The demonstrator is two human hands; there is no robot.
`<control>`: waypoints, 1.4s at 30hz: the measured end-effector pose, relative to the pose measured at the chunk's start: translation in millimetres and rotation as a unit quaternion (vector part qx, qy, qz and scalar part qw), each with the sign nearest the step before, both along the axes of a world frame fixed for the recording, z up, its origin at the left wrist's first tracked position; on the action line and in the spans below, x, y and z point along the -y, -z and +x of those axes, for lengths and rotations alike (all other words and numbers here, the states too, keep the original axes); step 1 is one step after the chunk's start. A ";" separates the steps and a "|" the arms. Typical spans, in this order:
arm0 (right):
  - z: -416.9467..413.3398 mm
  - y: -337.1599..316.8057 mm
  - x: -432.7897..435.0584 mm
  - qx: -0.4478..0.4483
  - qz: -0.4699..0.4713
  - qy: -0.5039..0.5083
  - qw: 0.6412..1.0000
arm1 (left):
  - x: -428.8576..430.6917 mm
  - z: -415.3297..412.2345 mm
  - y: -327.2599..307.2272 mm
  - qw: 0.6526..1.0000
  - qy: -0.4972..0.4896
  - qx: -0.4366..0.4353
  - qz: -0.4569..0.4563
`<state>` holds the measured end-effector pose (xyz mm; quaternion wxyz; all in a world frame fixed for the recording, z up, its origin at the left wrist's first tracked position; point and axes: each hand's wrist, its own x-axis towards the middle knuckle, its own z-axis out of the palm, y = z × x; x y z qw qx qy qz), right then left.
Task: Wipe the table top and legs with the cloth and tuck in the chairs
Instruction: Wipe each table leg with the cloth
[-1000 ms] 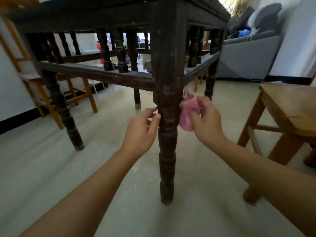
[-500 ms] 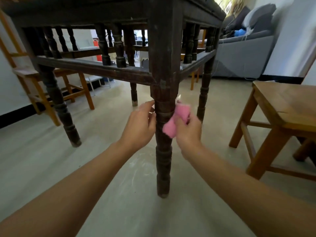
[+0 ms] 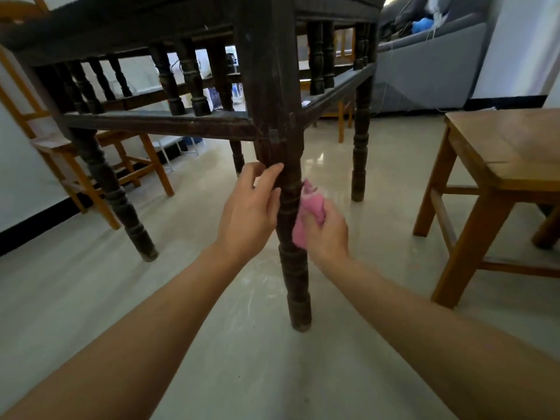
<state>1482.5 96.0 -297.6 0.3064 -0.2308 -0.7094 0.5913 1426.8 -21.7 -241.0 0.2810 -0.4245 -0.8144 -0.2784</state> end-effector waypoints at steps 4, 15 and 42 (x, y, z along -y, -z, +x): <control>44.7 73.3 25.0 0.125 0.079 -0.144 0.978 | -2.9 -10.7 15.3 1.000 0.018 0.020 -0.006; 4.2 65.2 11.9 0.035 -0.027 -0.014 0.999 | -9.1 -23.6 59.7 0.996 0.044 0.013 -0.072; -10.8 88.4 -18.3 0.056 -0.123 -0.014 0.991 | -6.3 -20.0 114.1 0.992 0.070 0.042 -0.095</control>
